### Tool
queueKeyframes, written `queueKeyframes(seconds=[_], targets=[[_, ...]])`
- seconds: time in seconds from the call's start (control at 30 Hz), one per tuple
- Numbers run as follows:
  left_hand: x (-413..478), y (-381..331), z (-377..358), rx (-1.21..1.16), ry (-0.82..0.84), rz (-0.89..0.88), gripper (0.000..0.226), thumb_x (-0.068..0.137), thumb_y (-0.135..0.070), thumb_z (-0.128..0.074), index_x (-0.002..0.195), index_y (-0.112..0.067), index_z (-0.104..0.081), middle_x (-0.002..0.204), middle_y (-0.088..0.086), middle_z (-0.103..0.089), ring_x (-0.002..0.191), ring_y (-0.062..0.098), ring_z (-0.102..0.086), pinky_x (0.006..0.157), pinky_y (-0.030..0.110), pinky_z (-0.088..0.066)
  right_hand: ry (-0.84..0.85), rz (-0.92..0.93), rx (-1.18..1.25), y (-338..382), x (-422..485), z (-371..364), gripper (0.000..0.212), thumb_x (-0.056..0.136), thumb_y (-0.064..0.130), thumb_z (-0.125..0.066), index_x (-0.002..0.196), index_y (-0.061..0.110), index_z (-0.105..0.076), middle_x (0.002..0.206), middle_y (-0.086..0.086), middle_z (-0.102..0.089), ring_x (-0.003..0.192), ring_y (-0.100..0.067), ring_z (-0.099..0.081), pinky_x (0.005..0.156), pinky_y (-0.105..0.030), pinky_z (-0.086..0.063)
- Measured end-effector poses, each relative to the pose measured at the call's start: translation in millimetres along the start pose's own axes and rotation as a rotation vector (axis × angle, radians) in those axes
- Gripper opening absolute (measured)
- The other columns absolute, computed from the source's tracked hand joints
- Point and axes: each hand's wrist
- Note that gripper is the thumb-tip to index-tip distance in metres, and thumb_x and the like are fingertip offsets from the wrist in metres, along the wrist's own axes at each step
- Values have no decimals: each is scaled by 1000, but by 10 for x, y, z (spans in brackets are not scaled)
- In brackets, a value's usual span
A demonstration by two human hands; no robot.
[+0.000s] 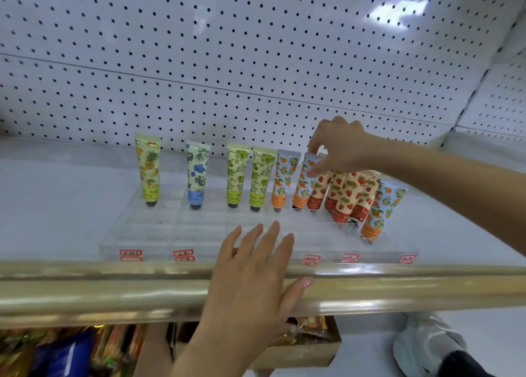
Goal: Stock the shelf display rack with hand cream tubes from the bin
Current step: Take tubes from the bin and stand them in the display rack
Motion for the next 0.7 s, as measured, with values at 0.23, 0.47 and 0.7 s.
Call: queueKeyframes(seconds=[0.23,0.47,0.7], targets=[[18,-23,5,-20,7,36,62,93,-62,-22,122,-24,-62,130,3,-61,118,24,-58,99,49,-44,53,-14,-9,5,70,-51,51,80,45,-69,120,15,-59,123,-6,-50,123,-28,-35,100,-44,-25],[11,-24,7,-26,15,39,63,94,-62,-20,123,-25,-61,131,2,-60,119,23,-57,101,46,-34,48,-21,34,-12,75,-68,45,81,44,-68,115,16,-61,121,-4,-50,123,-26,-35,102,-43,-23],[9,-28,16,-35,27,42,61,93,-61,-24,123,-24,-62,131,2,-60,120,24,-57,100,44,-26,36,-24,43,-8,69,-89,41,81,45,-68,109,15,-65,108,-1,-48,118,-25,-38,98,-43,-25]])
Point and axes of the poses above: each hand's wrist, its own x-axis towards the middle knuckle, its own z-axis out of the back of the hand, y = z × x
